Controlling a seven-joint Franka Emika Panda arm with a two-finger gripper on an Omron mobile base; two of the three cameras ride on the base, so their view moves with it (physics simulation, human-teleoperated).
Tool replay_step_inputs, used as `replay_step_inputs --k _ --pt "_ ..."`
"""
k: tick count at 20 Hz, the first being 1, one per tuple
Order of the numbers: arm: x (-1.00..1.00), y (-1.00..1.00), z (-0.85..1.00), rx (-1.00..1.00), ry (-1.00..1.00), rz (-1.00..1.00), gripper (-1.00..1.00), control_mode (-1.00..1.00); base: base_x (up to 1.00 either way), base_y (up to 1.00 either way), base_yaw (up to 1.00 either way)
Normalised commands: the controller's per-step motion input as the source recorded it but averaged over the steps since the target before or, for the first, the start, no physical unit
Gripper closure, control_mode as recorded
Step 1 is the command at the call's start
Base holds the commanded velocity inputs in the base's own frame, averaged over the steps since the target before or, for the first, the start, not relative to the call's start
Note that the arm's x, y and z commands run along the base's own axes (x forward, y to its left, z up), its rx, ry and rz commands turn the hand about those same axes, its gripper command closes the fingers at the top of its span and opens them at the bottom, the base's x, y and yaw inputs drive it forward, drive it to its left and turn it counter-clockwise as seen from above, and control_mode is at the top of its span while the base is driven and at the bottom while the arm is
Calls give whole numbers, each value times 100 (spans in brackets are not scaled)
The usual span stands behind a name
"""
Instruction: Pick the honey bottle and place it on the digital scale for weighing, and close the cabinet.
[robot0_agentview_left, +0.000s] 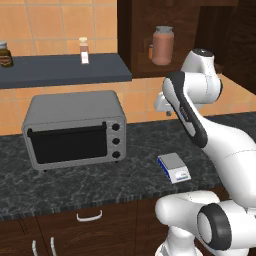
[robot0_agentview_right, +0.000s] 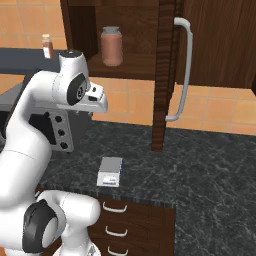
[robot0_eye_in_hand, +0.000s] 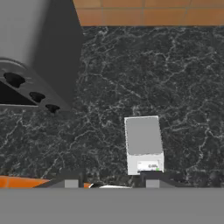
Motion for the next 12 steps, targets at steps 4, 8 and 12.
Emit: replay_step_inputs --k 4,8,12 --pt "-45 1 2 0 -8 0 -100 -100 0 0 0" --pt "-54 0 53 0 -33 0 -100 -100 0 0 0" --pt "-47 0 55 0 -41 0 -100 -100 0 0 0"
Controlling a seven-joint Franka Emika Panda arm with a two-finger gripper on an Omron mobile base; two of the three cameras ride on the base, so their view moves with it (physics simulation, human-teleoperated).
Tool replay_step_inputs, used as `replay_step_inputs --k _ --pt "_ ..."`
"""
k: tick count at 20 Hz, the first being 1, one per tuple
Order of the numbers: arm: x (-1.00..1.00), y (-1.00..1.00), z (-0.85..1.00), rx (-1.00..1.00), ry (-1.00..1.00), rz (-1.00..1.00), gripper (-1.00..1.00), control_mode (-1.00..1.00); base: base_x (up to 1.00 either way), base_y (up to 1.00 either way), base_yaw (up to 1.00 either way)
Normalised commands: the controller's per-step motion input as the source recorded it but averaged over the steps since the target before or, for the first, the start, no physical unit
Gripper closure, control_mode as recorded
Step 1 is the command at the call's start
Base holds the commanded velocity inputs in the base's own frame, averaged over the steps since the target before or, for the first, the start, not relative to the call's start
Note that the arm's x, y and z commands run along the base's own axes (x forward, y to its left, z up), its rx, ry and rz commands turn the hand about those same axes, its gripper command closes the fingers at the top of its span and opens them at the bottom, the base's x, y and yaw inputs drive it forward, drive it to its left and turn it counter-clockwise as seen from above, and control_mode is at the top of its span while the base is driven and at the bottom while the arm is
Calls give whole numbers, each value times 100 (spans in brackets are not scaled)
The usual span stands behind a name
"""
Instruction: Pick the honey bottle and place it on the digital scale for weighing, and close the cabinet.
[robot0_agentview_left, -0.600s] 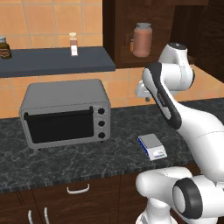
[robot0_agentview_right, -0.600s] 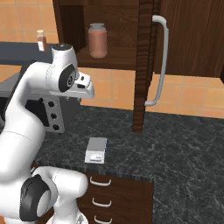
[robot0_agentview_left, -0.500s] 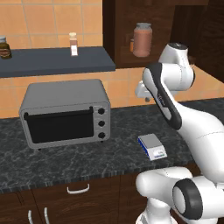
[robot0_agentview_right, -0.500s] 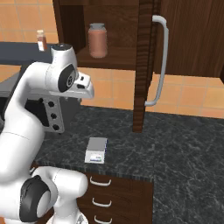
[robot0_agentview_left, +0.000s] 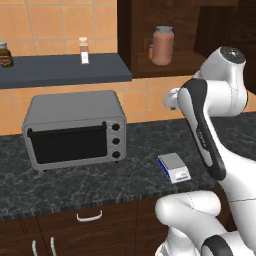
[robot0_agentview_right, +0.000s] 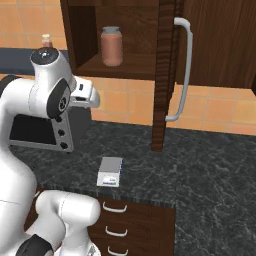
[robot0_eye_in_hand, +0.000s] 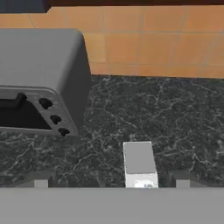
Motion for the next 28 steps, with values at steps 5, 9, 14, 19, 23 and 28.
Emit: replay_step_inputs --k 5,9,14,19,23,28 --pt "-16 0 49 -1 -36 0 -100 -100 0 0 0" --pt "-20 0 67 0 -24 0 -100 -100 0 0 0" --pt "-11 -2 67 0 -8 -1 -100 -100 0 0 0" --pt "-9 -8 64 0 -8 -5 -100 -100 0 0 0" --pt "-1 -11 51 0 -30 -1 -100 -100 0 0 0" --pt "0 -13 31 0 -16 0 -100 -100 0 0 0"
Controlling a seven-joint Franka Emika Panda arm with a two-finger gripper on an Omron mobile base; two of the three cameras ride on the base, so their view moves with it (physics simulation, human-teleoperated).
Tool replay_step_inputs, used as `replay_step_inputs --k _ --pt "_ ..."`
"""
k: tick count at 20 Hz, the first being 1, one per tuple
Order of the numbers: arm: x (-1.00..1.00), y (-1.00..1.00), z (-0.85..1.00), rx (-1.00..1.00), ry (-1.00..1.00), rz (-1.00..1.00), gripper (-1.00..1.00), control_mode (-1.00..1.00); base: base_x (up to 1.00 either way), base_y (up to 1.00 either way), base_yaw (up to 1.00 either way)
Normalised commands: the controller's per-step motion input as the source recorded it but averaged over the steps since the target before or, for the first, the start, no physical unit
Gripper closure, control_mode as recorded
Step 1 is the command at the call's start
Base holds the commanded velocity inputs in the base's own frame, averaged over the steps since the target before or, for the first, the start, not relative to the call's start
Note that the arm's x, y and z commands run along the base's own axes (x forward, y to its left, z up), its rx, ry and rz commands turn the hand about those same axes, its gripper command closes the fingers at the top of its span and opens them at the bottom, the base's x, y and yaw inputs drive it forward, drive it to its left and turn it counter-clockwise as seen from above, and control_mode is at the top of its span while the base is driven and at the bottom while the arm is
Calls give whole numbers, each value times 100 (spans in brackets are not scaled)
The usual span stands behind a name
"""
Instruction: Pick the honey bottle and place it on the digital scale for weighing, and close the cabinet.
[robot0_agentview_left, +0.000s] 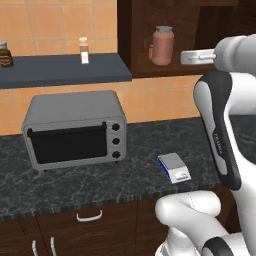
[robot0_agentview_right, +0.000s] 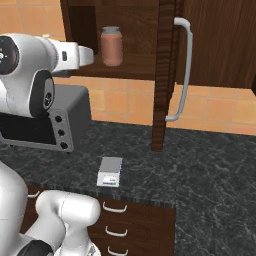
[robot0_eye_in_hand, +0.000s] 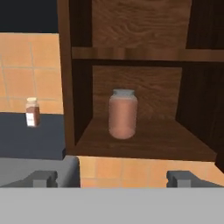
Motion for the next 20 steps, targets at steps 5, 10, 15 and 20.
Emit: replay_step_inputs --k 5,10,15,20 --pt "14 -16 14 0 -5 0 -100 -100 0 0 0" --pt "24 -13 0 0 -9 0 -100 -100 0 0 0" --pt "42 -1 0 0 -8 0 -100 -100 0 0 0" --pt "46 0 0 0 0 0 -100 -100 0 0 0"
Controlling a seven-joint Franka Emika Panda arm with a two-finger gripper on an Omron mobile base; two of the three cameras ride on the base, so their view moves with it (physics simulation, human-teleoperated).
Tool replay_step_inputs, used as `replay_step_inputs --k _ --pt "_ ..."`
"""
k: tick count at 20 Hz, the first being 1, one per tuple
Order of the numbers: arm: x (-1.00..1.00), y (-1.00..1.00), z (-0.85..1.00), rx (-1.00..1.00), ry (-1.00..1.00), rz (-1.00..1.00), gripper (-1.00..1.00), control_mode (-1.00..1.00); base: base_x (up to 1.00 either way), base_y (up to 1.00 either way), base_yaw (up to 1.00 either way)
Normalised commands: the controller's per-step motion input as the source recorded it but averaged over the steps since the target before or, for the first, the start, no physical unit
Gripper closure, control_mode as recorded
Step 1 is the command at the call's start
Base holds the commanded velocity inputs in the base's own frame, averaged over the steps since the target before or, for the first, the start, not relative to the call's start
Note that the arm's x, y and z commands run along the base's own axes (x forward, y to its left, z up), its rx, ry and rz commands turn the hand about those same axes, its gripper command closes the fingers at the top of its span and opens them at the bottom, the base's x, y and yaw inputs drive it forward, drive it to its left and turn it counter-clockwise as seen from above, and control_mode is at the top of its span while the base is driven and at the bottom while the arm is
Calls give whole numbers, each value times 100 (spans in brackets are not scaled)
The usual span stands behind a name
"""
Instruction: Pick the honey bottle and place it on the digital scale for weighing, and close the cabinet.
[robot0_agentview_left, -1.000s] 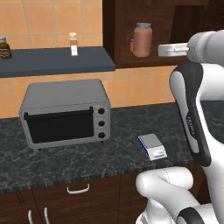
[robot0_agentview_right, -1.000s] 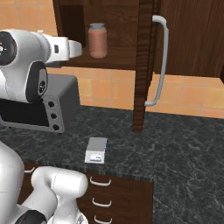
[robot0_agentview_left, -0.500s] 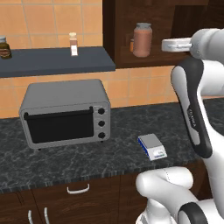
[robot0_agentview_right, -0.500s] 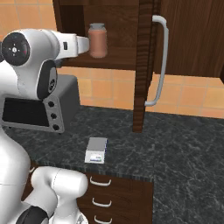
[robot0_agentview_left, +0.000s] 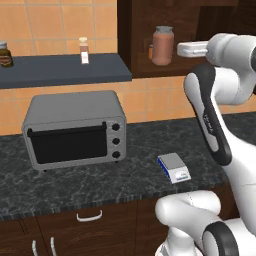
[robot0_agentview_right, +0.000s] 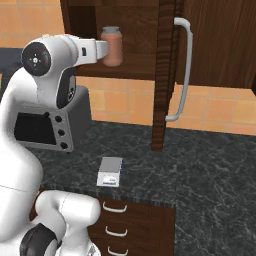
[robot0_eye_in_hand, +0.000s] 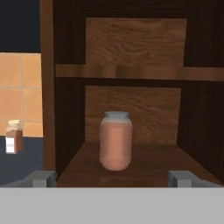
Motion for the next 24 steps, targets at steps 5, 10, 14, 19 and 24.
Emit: replay_step_inputs --k 5,10,14,19,24 --pt "53 -1 0 0 0 0 -100 -100 0 0 0" --pt "62 0 -1 0 0 0 -100 -100 0 0 0" --pt "42 0 0 0 0 0 -100 -100 0 0 0" --pt "36 -2 0 0 0 0 -100 -100 0 0 0" --pt "41 -6 0 0 0 0 -100 -100 0 0 0"
